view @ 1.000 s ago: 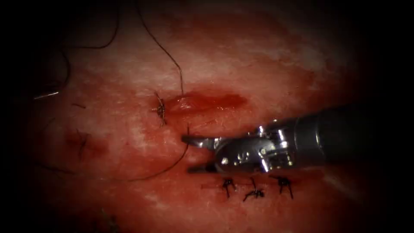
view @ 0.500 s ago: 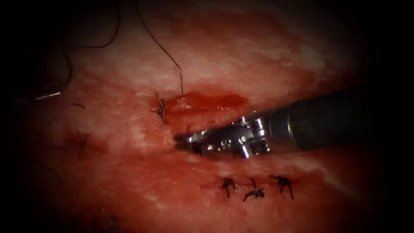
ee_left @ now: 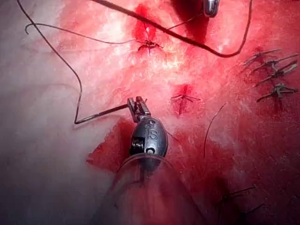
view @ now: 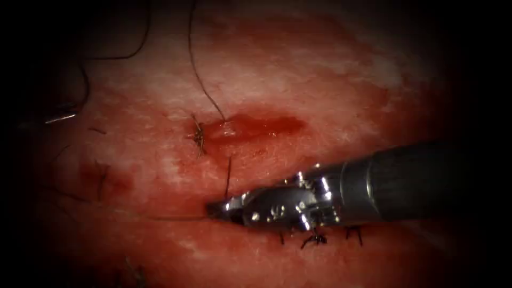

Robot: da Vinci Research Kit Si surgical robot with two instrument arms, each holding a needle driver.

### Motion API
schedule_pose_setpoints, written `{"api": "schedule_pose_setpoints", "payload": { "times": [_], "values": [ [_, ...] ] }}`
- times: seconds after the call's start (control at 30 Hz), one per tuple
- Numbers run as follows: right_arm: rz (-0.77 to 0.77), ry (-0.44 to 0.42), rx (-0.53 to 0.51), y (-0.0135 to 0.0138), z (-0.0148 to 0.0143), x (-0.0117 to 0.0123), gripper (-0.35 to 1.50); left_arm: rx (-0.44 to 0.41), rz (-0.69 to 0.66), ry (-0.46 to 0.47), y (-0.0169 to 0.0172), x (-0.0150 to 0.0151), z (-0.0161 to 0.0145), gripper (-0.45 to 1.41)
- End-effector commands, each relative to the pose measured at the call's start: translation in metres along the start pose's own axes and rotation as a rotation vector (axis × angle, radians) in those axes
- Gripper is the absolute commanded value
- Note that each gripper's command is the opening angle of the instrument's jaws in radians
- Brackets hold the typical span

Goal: Wound Closure

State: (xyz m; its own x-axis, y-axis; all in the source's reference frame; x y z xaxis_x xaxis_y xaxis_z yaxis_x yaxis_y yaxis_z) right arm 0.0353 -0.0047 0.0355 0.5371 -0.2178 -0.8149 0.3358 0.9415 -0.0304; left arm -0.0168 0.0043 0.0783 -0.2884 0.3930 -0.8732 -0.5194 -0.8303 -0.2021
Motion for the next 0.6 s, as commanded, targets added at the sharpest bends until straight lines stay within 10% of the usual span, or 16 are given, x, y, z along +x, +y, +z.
{"api": "schedule_pose_setpoints", "payload": {
  "times": [0.03,0.6],
  "values": [
    [-0.008,0.011,0.013,-0.0015,0.0004,0.0020,-0.35,-0.003,-0.002,-0.001,0.0008,-0.0007,0.0002,-0.45],
    [-0.033,0.092,0.141,-0.0042,-0.0016,0.0087,-0.35,-0.005,-0.008,-0.001,0.0008,-0.0008,0.0000,-0.45]
  ]
}}
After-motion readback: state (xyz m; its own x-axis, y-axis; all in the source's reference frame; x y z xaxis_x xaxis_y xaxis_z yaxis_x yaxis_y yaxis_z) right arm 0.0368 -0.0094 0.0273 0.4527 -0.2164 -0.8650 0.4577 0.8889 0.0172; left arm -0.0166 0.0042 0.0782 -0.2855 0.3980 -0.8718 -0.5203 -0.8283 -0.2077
